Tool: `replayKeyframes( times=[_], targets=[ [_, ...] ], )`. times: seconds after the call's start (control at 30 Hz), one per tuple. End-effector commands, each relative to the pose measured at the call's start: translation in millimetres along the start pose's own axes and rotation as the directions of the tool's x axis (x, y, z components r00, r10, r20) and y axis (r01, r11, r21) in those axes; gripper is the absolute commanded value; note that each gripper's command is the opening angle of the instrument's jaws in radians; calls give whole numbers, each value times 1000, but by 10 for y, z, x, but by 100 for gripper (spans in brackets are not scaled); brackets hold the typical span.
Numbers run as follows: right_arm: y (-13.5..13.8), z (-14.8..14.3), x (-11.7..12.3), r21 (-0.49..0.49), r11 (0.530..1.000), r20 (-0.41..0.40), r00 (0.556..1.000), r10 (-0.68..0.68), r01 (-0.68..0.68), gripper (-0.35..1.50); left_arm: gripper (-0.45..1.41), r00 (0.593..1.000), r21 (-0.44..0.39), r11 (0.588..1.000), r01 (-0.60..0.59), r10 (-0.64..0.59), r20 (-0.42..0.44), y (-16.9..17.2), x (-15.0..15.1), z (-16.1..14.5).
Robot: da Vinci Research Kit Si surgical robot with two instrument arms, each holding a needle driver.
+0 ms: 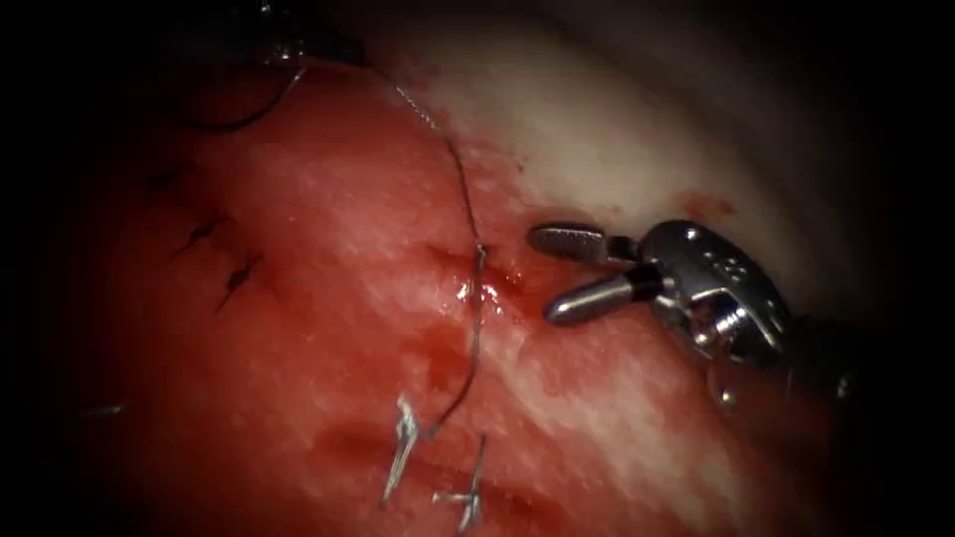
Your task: Wound Closure
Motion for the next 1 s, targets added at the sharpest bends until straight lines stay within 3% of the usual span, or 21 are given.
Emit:
replayKeyframes(
  times=[0.03,0.23,0.7,1.0],
  targets=[
    [14,15,-13,-7,1000,-2,1000,-8,8,108,-45,1000,1,1000,-4,4,-1,-2,4,5],
    [27,42,-30,-33,999,26,999,-25,25,113,-45,1000,-2,1000,-21,21,-5,8,11,-4],
    [27,76,-25,-44,984,37,984,-173,175,116,-45,999,-3,999,-37,37,-6,13,26,-11],
    [29,93,-25,-27,965,85,962,-259,262,116,-45,999,-4,999,-44,44,-10,13,32,-10]
  ],
)
